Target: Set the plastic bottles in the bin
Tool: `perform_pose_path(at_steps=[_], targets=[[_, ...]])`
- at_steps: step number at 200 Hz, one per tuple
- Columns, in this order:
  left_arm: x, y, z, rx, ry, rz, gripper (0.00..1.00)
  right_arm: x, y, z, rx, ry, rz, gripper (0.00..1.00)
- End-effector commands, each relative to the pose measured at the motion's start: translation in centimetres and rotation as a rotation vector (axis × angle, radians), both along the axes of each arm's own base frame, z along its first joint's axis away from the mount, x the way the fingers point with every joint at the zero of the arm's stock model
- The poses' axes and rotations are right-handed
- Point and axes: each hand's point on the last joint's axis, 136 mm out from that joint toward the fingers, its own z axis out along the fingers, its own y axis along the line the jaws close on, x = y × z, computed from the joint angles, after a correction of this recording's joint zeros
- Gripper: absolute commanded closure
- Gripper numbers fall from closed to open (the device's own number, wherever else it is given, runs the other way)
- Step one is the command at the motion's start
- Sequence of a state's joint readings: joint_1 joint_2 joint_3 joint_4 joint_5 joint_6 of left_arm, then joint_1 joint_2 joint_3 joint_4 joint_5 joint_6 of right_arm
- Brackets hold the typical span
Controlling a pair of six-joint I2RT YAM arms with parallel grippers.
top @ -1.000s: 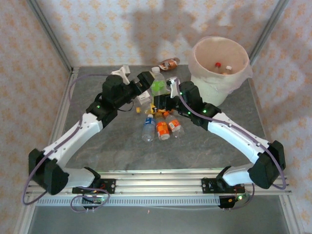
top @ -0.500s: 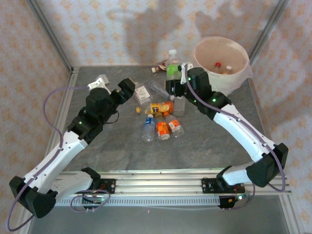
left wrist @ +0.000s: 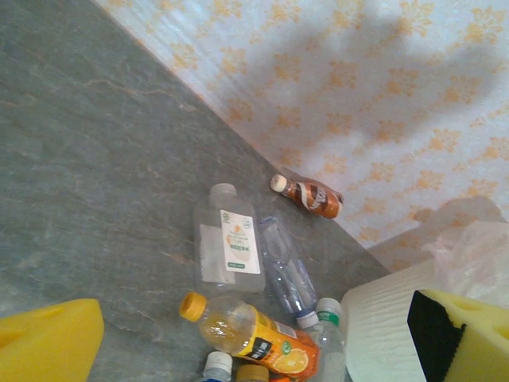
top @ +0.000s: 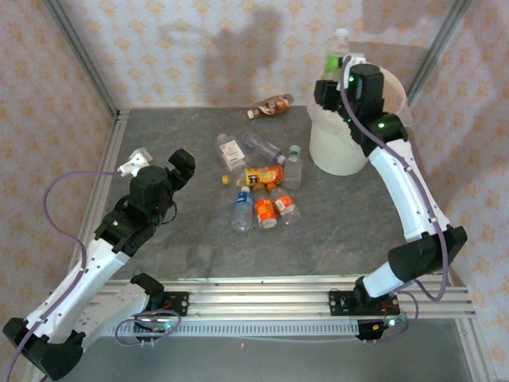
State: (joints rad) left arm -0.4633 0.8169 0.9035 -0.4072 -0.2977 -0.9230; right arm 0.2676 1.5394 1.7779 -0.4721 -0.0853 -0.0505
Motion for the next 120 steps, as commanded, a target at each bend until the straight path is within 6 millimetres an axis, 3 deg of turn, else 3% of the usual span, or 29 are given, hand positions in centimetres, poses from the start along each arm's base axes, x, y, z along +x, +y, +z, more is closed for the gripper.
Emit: perform_pose_path(at_steps=[1,20,82,101,120], targets=[[-0.6,1.5,-0.6,0.018,0.017,0.063,0.00,0.8,-3.9,0.0,-0.034,0.041,-0.107,0.59],[-0.7,1.6,-1.0,0.029,0.035,0.065,0.00,1.7,-6.5,-1.2,-0.017,0.090,-0.118,0.59],[-0.6,1.7,-1.9,0.041,0.063,0.061,0.00,2.2,-10.2,-8.3,-0.071,0.420,-0.003,0.54],[-0.6,1.7,-2.2,0.039,0.069,0.063,0.00,2.3,-11.4,-9.3,-0.095,0.484,-0.041,0.51],[-0.5,1.6,-2.6,0.033,0.078,0.063,0.00,2.3,-11.9,-9.2,-0.091,0.491,-0.075,0.39]])
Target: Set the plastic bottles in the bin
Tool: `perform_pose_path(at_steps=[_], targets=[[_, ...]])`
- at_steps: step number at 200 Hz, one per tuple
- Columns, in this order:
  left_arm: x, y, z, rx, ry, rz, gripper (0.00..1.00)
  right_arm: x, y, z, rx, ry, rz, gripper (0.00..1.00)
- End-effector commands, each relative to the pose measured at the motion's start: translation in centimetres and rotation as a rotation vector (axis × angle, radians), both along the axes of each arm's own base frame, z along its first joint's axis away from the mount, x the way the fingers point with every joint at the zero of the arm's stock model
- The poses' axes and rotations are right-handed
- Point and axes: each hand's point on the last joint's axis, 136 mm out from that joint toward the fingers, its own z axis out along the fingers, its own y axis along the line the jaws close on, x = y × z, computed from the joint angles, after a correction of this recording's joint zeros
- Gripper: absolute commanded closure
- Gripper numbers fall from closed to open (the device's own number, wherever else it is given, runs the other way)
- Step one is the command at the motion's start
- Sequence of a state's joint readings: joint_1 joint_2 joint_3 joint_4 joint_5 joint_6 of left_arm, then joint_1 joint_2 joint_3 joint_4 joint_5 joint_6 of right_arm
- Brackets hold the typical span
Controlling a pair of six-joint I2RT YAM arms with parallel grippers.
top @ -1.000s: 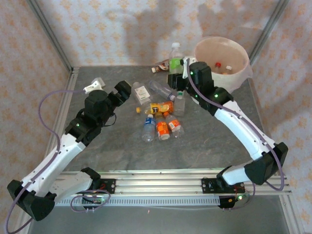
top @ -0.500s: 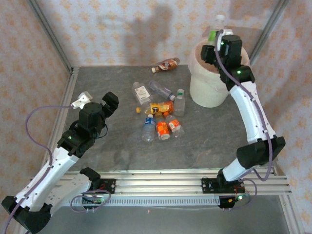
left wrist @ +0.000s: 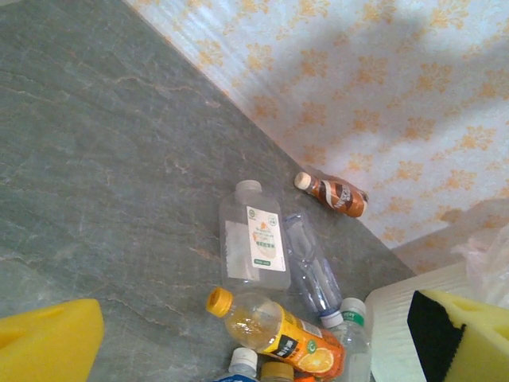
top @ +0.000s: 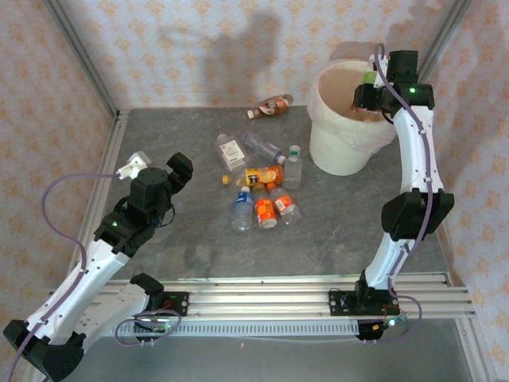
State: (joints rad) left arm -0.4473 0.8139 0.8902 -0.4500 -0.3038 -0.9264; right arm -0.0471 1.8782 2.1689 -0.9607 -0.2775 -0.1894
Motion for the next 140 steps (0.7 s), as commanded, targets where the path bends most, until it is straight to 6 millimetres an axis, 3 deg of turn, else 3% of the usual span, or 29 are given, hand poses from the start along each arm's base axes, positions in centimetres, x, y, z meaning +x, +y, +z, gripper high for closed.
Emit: perform_pose_path(at_steps=[1,11,22,65,140], targets=[[-0.1,0.8,-1.2,0.011,0.032,0.040,0.00,-1.7,-0.4,0.1,-0.019,0.059,-0.002,0.38],[0.0,0.8,-1.4,0.009,0.036,0.040,0.00,-1.7,-0.3,0.7,-0.009,0.037,-0.008,0.27],[0.1,0.7,-1.6,0.005,0.040,0.040,0.00,-1.6,-0.2,1.2,0.001,0.013,-0.010,0.22],[0.5,0.3,-2.2,0.000,0.059,0.026,0.00,-2.3,-0.2,3.9,0.019,-0.096,-0.034,0.19],[1.5,-0.5,-3.6,-0.015,0.114,0.006,0.00,-4.4,0.2,6.7,0.106,-0.232,-0.082,0.10]])
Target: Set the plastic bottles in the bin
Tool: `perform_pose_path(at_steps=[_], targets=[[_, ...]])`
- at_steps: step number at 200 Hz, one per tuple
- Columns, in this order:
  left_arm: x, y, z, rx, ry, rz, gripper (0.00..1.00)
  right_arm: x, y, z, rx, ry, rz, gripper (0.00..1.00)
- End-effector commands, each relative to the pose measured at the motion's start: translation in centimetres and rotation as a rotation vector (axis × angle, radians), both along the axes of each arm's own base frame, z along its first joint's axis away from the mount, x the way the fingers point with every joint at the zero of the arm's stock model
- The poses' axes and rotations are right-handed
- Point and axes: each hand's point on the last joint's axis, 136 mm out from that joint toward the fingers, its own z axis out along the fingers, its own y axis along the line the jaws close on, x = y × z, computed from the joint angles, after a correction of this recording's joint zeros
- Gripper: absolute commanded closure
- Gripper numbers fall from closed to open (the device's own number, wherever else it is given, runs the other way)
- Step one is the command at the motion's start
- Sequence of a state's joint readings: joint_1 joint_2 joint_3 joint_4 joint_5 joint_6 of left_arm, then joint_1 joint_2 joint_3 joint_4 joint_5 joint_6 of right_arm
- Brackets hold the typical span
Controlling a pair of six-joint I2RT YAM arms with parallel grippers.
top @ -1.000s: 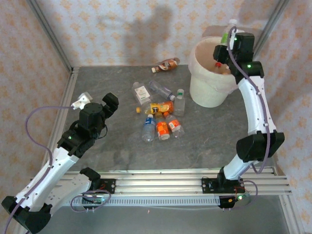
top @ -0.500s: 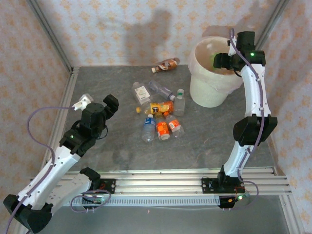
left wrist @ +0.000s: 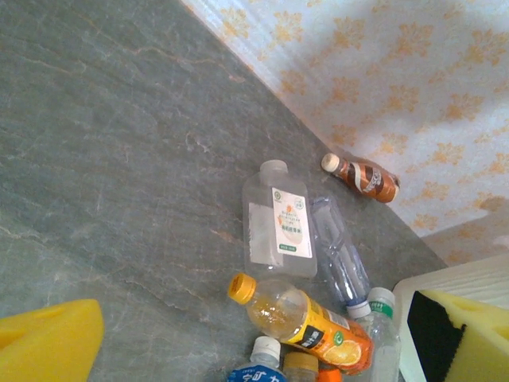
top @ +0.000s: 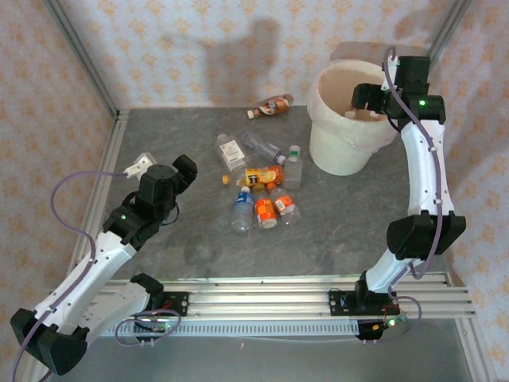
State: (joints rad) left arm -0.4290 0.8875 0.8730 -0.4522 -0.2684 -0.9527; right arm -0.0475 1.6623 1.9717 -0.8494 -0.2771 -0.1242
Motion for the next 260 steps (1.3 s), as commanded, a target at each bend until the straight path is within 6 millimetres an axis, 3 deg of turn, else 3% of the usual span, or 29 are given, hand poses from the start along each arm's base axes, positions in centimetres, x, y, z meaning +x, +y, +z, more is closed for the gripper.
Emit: perform_pose_path(at_steps=[1,37,42,66,89,96,144,174,198,224,260], targets=[[0.5,-0.1,-0.7,-0.015,0.027,0.008,0.00,-0.6,0.1,2.7,0.065,-0.107,-0.036,0.09],[1.8,-1.6,-2.0,-0.025,0.087,-0.041,0.00,-3.0,2.3,4.8,0.238,-0.204,-0.028,0.05],[2.0,-1.8,-2.2,-0.029,0.096,-0.045,0.00,-3.4,2.6,5.2,0.259,-0.229,-0.028,0.00],[2.9,-2.7,-3.1,-0.045,0.133,-0.063,0.00,-6.0,4.2,5.0,0.293,-0.276,-0.016,0.01],[3.6,-3.5,-3.8,-0.058,0.156,-0.078,0.00,-8.6,6.9,4.0,0.312,-0.273,0.081,0.01],[3.8,-3.7,-4.1,-0.062,0.163,-0.081,0.00,-10.1,7.6,4.5,0.318,-0.294,0.117,0.01],[4.9,-5.0,-5.9,-0.108,0.224,-0.091,0.00,-13.8,12.4,-2.4,0.397,-0.158,0.277,0.01],[5.5,-6.0,-6.9,-0.139,0.257,-0.101,0.00,-14.3,16.5,-7.7,0.403,-0.045,0.344,0.00],[5.8,-6.6,-7.5,-0.154,0.292,-0.110,0.00,-14.2,19.7,-13.0,0.425,0.071,0.354,0.03],[5.8,-6.9,-7.9,-0.158,0.309,-0.119,0.00,-14.0,20.3,-18.9,0.238,0.191,0.314,0.08],[5.6,-6.8,-8.3,-0.147,0.327,-0.117,0.00,-13.6,21.8,-23.4,0.212,0.310,0.332,0.23]])
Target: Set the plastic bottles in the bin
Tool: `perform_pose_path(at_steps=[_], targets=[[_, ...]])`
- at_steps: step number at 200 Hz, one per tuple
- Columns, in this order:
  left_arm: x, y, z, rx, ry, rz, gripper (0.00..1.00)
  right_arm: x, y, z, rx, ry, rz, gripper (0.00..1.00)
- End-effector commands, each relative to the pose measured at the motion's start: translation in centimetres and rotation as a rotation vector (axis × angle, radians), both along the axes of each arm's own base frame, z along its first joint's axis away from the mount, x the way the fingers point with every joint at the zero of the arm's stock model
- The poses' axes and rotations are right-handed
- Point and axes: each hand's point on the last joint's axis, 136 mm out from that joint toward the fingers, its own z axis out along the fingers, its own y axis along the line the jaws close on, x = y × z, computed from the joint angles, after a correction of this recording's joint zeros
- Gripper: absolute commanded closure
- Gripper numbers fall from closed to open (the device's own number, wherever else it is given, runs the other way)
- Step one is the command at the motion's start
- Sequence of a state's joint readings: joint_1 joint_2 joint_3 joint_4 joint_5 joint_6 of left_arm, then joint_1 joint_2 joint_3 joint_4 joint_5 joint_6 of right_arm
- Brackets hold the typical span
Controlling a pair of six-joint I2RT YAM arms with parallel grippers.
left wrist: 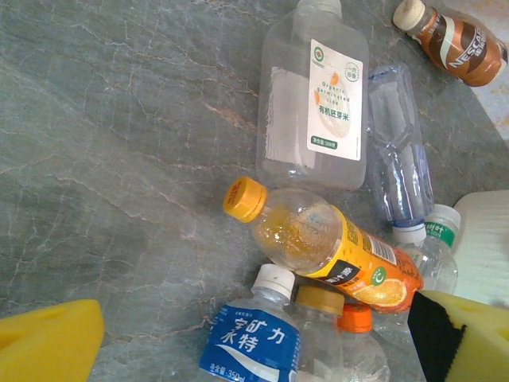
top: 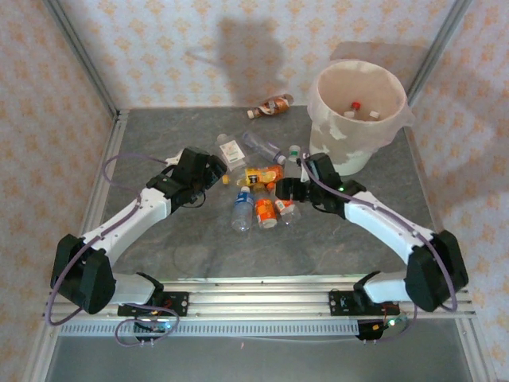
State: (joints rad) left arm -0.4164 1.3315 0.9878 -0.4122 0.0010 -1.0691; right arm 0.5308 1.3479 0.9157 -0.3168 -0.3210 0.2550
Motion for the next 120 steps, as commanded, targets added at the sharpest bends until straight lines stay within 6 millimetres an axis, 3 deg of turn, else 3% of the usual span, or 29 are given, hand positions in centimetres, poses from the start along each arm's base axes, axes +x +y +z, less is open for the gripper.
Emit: perform_pose_path(at_steps=[1,56,120], targets=[[0.3,0.0,0.8,-0.013,-0.006,0.007,0.00,1.1,0.3,-1.2,-0.032,-0.008,-0.013,0.23],[0.1,0.0,0.4,-0.009,0.006,0.000,0.00,0.7,1.3,-6.6,-0.144,0.116,0.045,0.25],[-0.6,0.5,-0.2,0.008,0.017,0.009,0.00,0.5,0.8,-9.5,-0.191,0.192,-0.001,0.30]])
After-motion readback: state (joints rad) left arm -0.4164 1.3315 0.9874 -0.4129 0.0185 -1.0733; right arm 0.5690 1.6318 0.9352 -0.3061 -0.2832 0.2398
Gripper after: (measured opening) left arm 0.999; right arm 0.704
